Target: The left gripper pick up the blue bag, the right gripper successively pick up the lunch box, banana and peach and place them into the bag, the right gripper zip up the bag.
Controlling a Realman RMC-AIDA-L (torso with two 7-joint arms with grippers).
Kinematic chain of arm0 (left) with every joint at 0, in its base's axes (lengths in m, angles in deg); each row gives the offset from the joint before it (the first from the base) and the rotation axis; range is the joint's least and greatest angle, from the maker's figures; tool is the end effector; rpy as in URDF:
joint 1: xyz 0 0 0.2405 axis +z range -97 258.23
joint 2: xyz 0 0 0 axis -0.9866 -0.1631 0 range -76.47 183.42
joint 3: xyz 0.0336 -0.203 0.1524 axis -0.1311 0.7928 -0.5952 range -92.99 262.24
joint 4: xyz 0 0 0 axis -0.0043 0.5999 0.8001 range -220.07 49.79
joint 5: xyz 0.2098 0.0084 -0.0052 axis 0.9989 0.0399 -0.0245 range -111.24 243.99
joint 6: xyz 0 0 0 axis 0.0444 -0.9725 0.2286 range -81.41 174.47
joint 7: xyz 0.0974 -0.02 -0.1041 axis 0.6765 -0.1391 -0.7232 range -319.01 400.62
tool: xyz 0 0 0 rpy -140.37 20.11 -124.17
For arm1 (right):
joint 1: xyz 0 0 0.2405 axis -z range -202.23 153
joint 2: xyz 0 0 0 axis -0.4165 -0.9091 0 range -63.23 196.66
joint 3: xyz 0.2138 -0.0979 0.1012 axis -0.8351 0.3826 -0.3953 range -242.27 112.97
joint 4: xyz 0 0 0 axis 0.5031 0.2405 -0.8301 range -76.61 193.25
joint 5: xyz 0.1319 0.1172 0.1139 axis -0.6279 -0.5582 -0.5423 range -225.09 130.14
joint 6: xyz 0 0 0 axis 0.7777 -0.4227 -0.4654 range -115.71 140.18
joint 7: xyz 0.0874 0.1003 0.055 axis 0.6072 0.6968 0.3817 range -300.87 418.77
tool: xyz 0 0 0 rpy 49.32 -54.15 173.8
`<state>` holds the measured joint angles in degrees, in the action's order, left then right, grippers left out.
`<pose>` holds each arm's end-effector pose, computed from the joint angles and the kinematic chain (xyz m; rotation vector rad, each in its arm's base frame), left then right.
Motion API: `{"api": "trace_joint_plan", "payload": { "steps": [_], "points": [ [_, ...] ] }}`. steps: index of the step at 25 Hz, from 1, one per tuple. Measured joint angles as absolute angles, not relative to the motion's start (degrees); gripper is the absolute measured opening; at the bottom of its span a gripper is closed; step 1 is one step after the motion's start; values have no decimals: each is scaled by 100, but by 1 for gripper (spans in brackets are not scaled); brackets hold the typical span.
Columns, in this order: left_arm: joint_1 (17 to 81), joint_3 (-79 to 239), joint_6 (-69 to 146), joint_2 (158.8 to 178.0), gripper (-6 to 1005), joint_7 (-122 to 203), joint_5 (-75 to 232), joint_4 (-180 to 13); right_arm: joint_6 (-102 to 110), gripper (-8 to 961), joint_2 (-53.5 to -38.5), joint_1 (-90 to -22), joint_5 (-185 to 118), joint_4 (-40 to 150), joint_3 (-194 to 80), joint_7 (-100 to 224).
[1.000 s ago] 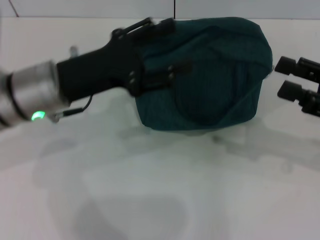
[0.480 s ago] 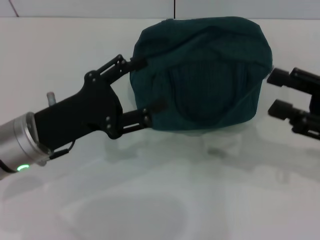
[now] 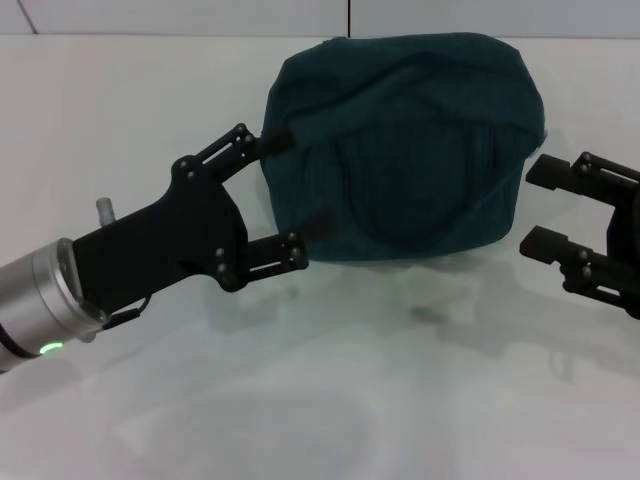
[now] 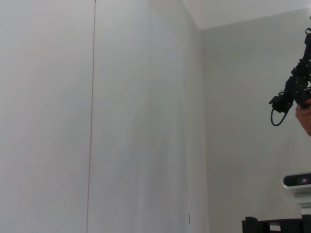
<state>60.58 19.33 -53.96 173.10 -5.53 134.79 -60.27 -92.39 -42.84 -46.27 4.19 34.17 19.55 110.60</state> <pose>-0.2384 0.2660 -0.0164 -2.4204 -0.1349 -1.3554 0.2439 0.2692 0.0254 -2.5523 0.1210 1.4198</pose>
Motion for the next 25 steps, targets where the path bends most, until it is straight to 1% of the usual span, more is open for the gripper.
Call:
{"api": "trace_joint_plan", "payload": {
  "steps": [12,17,25],
  "points": [
    [6051,1911,-5388,17295,887,-382,13582,-6084,-9101,632,-4268,-4668,465,3393,1956,11006],
    [6055,1888,-5404,17270,887,-496,13801,-6035,-9140,632,-4169,-4862,644,3377,1972,11281],
    [6051,1879,-5428,17266,887,-537,14007,-6020,-9148,632,-4109,-4911,916,3247,1955,11522]
  ]
}}
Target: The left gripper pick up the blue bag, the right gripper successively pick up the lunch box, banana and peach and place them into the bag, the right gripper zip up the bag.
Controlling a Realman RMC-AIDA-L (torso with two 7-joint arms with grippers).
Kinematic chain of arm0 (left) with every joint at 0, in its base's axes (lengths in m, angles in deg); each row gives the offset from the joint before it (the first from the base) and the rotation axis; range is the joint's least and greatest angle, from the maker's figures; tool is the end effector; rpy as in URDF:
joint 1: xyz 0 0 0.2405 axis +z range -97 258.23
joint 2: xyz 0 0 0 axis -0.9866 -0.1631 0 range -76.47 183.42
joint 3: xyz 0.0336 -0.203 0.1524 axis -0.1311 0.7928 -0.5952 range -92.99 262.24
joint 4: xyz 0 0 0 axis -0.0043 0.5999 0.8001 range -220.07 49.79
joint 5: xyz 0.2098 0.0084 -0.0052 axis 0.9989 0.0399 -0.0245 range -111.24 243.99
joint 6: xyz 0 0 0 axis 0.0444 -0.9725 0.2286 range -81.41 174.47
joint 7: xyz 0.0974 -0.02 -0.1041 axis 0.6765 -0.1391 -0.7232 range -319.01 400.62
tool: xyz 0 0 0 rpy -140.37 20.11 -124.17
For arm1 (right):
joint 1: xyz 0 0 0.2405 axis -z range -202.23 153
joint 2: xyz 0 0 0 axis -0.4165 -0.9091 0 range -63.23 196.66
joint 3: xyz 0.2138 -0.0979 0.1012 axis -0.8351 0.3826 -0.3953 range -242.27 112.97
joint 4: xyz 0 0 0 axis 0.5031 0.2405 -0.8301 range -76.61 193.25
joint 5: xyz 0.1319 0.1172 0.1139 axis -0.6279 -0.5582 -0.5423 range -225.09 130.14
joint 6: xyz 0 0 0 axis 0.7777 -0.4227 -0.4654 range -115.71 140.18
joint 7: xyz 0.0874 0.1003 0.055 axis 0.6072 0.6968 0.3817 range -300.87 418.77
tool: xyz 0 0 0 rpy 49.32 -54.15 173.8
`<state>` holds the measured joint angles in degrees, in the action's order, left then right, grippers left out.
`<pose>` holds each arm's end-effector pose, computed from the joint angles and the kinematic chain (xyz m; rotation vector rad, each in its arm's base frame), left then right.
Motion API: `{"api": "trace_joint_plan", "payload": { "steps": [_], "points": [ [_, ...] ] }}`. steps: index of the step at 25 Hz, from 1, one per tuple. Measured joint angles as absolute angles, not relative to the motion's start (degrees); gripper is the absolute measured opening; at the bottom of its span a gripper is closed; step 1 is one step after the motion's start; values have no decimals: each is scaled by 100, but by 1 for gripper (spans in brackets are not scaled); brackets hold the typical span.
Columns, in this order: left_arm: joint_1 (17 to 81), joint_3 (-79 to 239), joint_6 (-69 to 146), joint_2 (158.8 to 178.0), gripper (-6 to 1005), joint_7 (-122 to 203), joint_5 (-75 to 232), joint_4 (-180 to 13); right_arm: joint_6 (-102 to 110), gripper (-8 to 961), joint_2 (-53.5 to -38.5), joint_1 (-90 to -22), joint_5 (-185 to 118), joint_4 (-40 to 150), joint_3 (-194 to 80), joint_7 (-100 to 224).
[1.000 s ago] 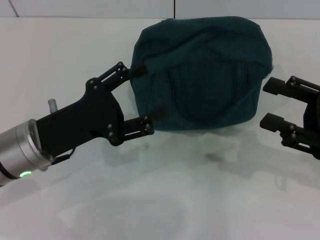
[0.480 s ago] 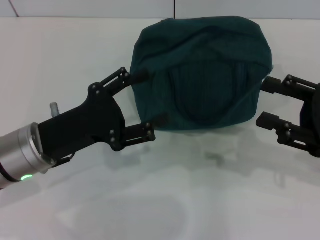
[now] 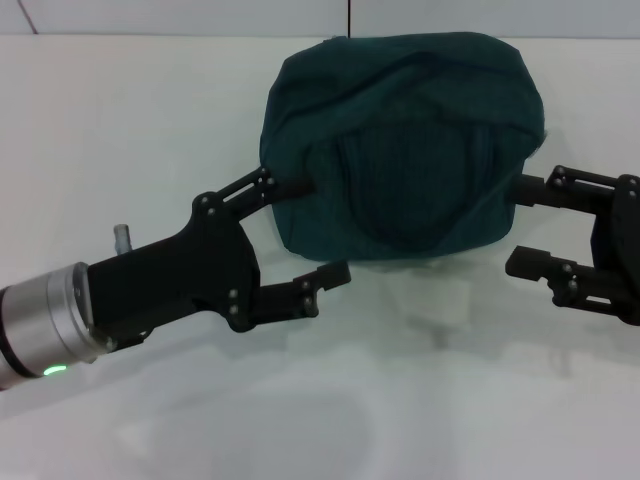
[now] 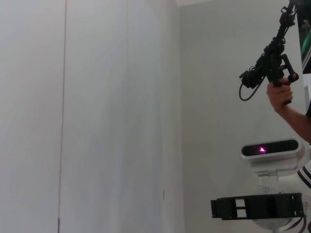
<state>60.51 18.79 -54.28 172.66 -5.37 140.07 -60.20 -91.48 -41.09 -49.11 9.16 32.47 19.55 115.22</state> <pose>-0.2422 0.2578 -0.0248 -2.5348 -0.1172 -1.3023 0.2366 0.2803 0.0275 -2.7015 0.1222 1.3488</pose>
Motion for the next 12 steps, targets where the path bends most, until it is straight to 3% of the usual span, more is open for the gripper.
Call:
{"api": "trace_joint_plan", "payload": {
  "steps": [12],
  "points": [
    [6095,1879,-5478,17274,887,-537,14053,-6033,-9145,632,-4085,-4839,931,3260,1955,11502]
  ]
}}
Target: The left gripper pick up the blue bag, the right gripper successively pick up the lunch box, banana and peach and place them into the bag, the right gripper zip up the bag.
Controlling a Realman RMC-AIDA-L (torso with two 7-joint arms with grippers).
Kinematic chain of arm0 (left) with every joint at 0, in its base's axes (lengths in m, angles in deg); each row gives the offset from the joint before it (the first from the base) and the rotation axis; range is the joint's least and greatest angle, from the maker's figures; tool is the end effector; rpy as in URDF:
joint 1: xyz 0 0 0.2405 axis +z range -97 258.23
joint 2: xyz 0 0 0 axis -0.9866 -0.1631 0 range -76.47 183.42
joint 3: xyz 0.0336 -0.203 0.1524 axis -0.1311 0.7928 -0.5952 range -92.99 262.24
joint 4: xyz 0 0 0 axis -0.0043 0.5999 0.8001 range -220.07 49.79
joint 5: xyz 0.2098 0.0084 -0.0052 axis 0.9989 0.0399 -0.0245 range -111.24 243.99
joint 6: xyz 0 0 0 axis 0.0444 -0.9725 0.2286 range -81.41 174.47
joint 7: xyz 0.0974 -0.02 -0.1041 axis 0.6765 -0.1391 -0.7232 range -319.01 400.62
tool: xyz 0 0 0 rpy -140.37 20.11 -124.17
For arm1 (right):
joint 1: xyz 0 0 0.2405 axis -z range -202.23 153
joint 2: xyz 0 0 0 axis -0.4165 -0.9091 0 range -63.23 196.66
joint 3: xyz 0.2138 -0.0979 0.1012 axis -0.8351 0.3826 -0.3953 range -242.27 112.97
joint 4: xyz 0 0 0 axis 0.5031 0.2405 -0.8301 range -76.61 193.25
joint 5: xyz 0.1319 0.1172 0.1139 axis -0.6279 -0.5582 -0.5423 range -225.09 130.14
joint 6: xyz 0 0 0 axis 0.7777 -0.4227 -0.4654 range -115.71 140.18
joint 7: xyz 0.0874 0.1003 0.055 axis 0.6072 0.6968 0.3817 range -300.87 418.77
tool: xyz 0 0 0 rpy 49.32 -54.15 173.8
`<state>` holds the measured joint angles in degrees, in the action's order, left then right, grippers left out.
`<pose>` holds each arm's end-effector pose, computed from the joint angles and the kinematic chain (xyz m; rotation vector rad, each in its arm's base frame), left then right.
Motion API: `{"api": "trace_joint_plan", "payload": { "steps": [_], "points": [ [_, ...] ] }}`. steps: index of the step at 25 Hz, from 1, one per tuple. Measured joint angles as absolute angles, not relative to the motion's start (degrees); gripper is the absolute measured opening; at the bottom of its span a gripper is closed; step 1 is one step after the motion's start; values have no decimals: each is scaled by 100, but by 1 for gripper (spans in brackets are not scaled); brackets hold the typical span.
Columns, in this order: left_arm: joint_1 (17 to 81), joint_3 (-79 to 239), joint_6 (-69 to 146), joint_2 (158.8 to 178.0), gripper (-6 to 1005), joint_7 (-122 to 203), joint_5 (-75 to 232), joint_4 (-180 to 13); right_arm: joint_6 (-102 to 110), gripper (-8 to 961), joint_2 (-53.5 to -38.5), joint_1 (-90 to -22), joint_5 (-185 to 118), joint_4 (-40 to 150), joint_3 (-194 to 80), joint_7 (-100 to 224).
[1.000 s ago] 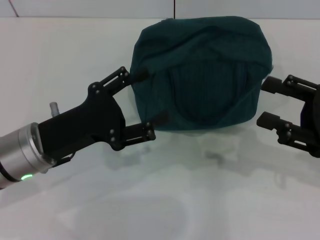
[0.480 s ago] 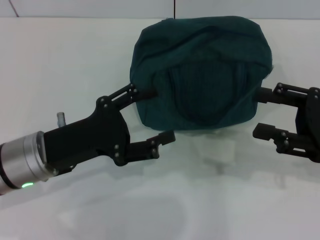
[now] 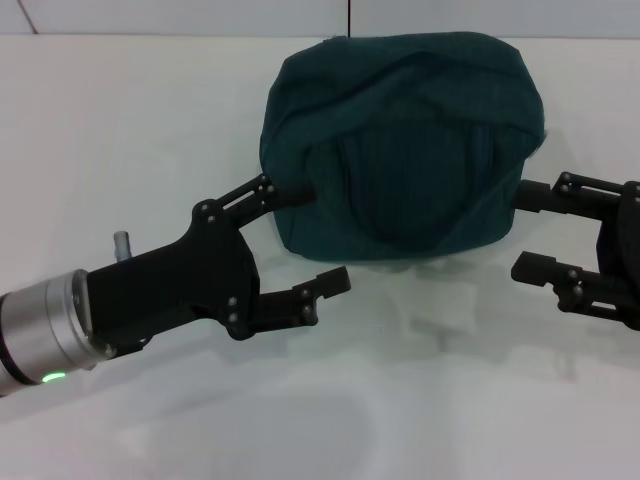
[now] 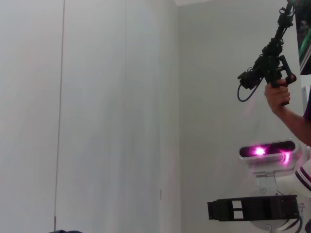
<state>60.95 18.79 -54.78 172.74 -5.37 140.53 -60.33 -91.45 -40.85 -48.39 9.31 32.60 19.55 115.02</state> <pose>-0.2437 0.2540 -0.0258 -2.5414 -0.1253 -1.3071 0.2415 0.2774 0.0284 -2.6985 0.1364 1.3356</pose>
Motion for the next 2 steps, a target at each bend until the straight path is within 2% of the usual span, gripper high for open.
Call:
{"api": "trace_joint_plan", "payload": {
  "steps": [2],
  "points": [
    [6099,1883,-5480,17274,887,-538,14055,-6030,-9144,632,-4090,-4840,930,3263,1955,11496]
  ]
}}
